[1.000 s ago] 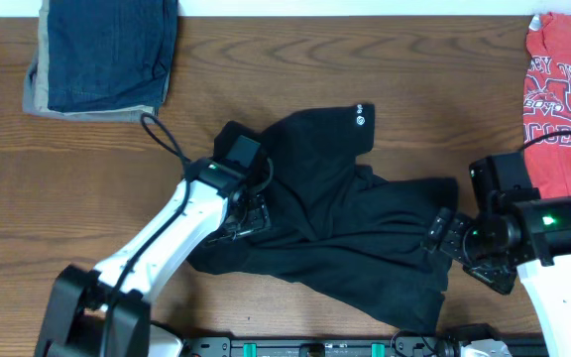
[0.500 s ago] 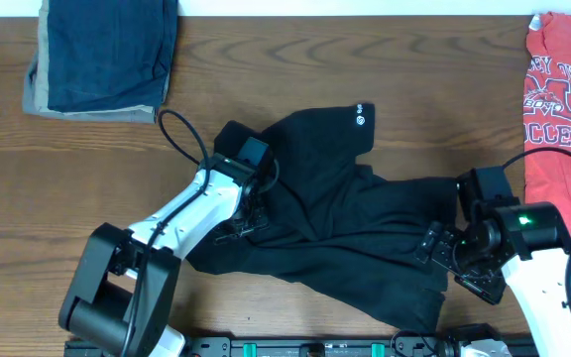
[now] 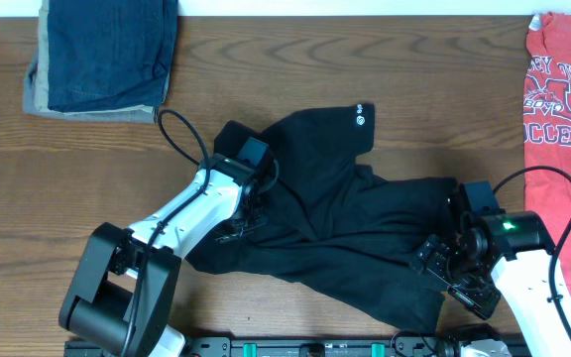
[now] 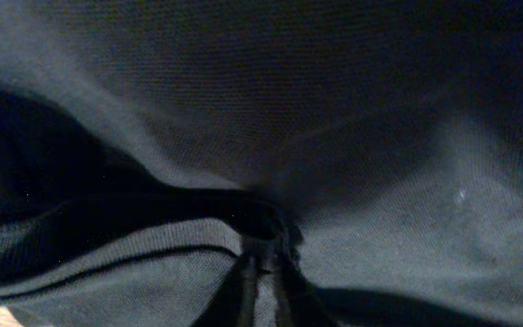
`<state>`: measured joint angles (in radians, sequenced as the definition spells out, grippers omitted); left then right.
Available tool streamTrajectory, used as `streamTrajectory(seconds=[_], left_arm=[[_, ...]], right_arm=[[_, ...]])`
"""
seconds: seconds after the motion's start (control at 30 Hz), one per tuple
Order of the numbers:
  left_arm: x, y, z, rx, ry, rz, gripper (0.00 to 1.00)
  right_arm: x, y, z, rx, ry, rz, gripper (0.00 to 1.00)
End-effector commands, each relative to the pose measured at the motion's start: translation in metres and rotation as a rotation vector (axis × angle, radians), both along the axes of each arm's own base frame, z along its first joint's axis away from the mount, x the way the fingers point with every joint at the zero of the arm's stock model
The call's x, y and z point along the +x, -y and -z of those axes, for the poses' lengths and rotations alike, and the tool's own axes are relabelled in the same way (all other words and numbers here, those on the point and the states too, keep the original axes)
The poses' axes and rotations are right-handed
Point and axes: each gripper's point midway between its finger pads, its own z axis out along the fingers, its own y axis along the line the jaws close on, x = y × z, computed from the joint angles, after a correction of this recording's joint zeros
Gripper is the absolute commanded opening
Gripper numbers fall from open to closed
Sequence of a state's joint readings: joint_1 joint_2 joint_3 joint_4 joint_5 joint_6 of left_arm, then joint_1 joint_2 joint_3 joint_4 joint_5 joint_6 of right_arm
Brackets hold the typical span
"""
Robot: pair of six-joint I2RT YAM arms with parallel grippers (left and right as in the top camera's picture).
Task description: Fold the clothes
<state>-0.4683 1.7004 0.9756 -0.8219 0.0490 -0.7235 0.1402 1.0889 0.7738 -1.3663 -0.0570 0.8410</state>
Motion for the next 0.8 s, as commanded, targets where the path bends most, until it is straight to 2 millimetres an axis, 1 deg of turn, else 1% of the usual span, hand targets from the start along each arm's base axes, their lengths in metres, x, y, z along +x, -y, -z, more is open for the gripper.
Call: streamTrajectory(seconds=[0.0,0.13,0.17,0.2,0.23,0.27,0.33,0.43,0.63,0.7,0.77], left_arm=[[-0.003,-0.005,0.004,0.021,-0.016,-0.002,0.06],[-0.004,-0.005,0.004,0.022,-0.018,-0.002,0.06],[-0.004,-0.005,0.004,0.023,-0.019,-0.001,0.14],[-0.005,-0.005,0.005,0.023,-0.021,-0.001,0.40],[-0.005,-0.005,0.005,0.023,-0.022,0.003,0.55],[-0.005,-0.005,0.005,0.024,-0.023,0.004,0.62],[-0.007,-0.004,0.005,0.017,-0.030,0.014,0.67],[-0.013,-0.002,0.008,0.001,-0.049,0.036,0.70],[-0.020,-0.005,0.018,0.005,-0.060,0.036,0.70],[-0.021,-0.006,0.018,0.007,-0.061,0.037,0.65],[-0.020,-0.005,0.018,0.006,-0.058,0.037,0.54]], right_arm=[[0.000,-0.002,0.002,0.001,0.002,0.017,0.98],[0.000,-0.002,0.002,-0.002,0.004,0.038,0.98],[0.000,-0.002,0.002,-0.002,0.004,0.038,0.98],[0.000,-0.002,0.002,-0.002,0.004,0.038,0.98],[0.000,-0.002,0.002,-0.002,0.004,0.038,0.98],[0.001,-0.002,0.002,-0.001,0.006,0.038,0.99],[0.003,-0.002,0.002,0.000,0.014,0.038,0.99],[0.007,-0.003,0.003,0.003,0.032,0.038,0.99],[0.011,-0.004,0.003,0.007,0.049,0.038,0.99],[0.011,-0.004,0.003,0.006,0.048,0.038,0.99],[0.011,-0.004,0.003,0.006,0.048,0.038,0.99]])
